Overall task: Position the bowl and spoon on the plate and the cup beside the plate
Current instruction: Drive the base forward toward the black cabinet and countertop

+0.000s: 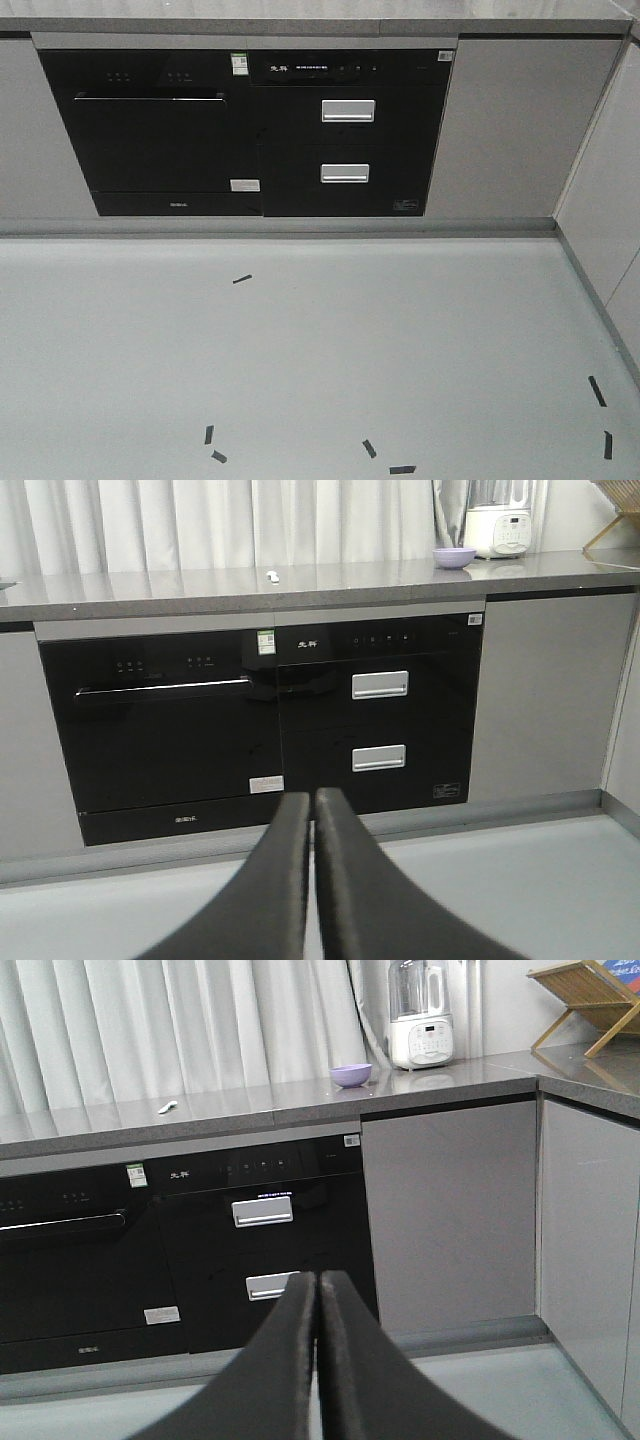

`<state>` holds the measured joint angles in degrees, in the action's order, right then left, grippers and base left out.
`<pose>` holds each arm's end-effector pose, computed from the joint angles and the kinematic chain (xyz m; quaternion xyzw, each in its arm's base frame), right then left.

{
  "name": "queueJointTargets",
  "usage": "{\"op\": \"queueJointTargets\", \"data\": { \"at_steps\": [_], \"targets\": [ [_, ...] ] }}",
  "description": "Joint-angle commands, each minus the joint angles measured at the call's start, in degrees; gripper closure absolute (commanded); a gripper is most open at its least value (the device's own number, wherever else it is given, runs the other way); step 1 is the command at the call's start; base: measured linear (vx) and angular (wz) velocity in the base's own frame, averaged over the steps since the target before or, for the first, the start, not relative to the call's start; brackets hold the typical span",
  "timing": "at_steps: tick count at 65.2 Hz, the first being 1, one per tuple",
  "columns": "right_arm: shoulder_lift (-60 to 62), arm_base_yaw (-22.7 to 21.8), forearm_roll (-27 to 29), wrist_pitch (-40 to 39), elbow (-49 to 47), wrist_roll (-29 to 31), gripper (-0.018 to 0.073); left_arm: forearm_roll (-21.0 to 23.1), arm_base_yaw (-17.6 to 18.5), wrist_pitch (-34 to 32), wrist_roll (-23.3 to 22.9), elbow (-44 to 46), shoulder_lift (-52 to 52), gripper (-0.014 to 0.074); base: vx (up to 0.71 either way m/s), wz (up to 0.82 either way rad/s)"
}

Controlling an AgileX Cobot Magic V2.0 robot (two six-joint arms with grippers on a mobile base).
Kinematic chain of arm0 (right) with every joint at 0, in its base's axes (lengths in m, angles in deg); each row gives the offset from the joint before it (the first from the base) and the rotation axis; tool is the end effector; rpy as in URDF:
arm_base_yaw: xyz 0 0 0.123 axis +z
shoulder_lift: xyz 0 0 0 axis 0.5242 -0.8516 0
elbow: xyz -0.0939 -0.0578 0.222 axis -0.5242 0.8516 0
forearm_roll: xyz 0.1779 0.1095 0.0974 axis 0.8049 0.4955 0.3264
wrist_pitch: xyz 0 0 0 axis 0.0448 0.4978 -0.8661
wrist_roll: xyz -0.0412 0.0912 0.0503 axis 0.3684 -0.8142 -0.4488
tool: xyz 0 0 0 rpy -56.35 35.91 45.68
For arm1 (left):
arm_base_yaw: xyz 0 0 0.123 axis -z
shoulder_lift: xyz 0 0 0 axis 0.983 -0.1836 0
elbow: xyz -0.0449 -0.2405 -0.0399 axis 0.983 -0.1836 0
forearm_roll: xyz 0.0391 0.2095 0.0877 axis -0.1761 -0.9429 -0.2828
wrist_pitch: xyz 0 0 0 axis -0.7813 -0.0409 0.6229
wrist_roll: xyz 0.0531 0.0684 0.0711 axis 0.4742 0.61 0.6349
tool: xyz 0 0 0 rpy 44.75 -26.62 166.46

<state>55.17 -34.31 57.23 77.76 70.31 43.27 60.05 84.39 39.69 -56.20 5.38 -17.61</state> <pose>0.0937 -0.0052 0.2016 0.0361 0.6968 -0.0014 0.7164 0.0928 -0.0124 0.1955 0.0201 0.7194 -0.0676 0.6910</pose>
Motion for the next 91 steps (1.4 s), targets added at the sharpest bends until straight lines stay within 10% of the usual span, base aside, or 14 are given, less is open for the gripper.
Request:
{"op": "queueJointTargets", "data": {
  "at_steps": [1,91],
  "targets": [
    [0.60,-0.24,-0.17,-4.25,0.81,0.50,0.0564,0.71,-0.07,-4.18,0.11,-1.43,0.98,0.0603,0.02,0.02],
    [0.60,-0.24,-0.17,-4.32,0.81,0.50,0.0564,0.71,-0.07,-4.18,0.11,-1.43,0.98,0.0603,0.01,0.01]
  ]
}}
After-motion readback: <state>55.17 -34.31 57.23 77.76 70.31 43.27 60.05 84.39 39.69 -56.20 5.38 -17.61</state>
